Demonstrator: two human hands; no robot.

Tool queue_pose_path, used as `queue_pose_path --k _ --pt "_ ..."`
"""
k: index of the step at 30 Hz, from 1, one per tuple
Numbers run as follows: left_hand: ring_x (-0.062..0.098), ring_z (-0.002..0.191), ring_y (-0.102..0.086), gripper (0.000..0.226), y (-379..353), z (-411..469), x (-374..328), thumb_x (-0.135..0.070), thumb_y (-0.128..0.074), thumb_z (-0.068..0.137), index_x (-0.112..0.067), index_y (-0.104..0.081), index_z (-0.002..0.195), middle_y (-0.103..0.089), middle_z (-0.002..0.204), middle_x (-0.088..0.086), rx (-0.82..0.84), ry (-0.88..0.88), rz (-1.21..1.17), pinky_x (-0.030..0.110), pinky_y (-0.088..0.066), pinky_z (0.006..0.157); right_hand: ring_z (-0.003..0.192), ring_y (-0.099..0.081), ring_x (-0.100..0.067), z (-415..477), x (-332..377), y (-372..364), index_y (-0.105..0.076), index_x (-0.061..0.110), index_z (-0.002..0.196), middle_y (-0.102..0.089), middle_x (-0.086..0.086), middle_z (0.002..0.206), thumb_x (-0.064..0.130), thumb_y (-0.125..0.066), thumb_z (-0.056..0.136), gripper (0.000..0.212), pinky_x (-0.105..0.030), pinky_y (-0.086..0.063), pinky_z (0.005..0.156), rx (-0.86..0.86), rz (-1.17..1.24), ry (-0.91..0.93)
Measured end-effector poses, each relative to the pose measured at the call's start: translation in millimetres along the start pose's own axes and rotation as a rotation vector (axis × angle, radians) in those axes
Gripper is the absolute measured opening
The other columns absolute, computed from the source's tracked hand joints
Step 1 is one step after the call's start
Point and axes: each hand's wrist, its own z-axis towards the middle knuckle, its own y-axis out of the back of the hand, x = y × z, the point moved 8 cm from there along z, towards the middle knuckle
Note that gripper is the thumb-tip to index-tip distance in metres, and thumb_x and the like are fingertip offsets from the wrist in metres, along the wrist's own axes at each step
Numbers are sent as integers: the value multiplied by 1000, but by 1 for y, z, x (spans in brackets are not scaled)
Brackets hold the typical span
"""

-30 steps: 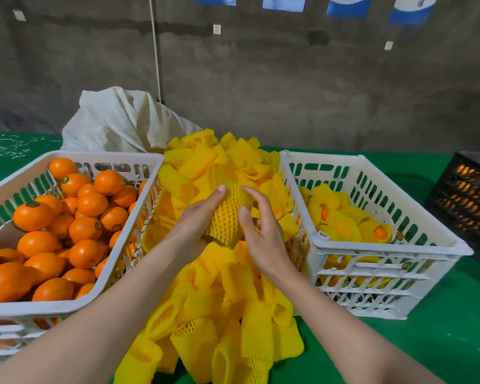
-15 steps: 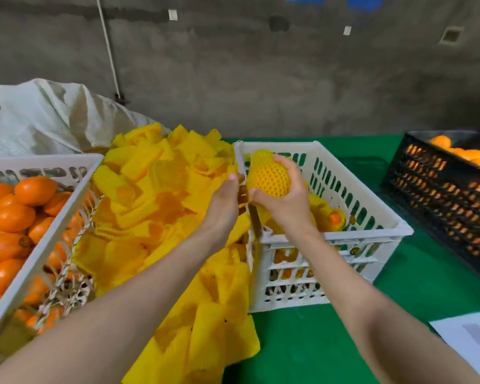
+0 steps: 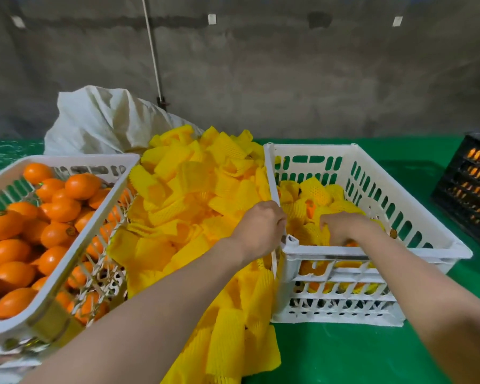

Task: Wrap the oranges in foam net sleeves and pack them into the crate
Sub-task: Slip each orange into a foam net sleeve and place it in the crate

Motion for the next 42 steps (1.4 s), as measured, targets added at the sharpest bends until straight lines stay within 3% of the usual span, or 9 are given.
queue_pose_path --k 5,8,13,16,22,29,34,38,42 --pt "27 120 -48 31 -2 -5 3 -12 -41 100 1 -62 119 -56 127 16 57 22 -51 28 -35 99 80 -45 -18 3 4 -6 -30 21 139 -50 -2 99 33 -62 84 65 -25 -34 54 88 29 10" --pt "23 133 -39 36 -3 -8 6 -15 -40 101 -3 -52 133 -47 141 13 89 12 -80 24 -27 106 106 -49 -25 2 1 4 -52 18 123 -51 -3 116 41 -66 78 52 -37 -47 83 -4 131 -42" --pt "23 135 -38 36 0 -12 7 -18 -42 101 -4 -54 131 -48 141 13 200 -94 -122 26 -28 106 97 -57 -31 -65 25 105 -60 9 89 -63 -10 100 8 -59 83 7 -37 -44 81 -1033 740 74" --pt "21 111 -60 26 41 -9 34 -16 -50 98 -4 -69 109 -68 117 10 93 -98 -241 20 -39 87 86 -57 -27 -98 79 151 -60 3 90 -62 -10 89 2 -58 83 8 -33 -42 76 -1196 798 318" --pt "25 97 -62 21 155 -15 179 -17 -57 94 -5 -72 101 -71 102 12 -453 356 -257 26 -42 76 111 -52 -24 -40 188 180 -59 8 109 -60 -9 114 18 -61 86 25 -28 -35 90 -909 702 472" --pt "28 109 -60 34 164 0 285 -23 -54 96 -5 -57 125 -62 124 14 -340 524 -145 38 -48 93 143 13 -34 119 229 206 -19 39 145 7 -4 158 71 -52 77 82 -55 0 114 -573 680 235" --pt "30 128 -46 48 146 45 322 -26 -41 101 -6 -33 144 -42 145 16 -267 581 -181 34 -39 99 141 19 -38 201 225 209 13 48 143 33 -7 151 71 -68 60 118 -56 -4 113 -363 909 150" --pt "28 143 -21 63 113 71 354 -34 -37 102 -4 -11 150 -17 157 14 -204 732 -401 34 -24 110 133 -33 -29 229 259 162 -7 37 148 -16 -7 155 44 -73 76 98 -40 -46 87 -36 889 242" --pt "27 147 -7 85 77 77 367 -50 -49 93 -16 3 152 1 160 10 -83 860 -468 39 -16 116 82 -55 -15 209 280 141 -44 28 132 -55 -5 117 28 -68 83 55 -20 -43 44 37 696 377"
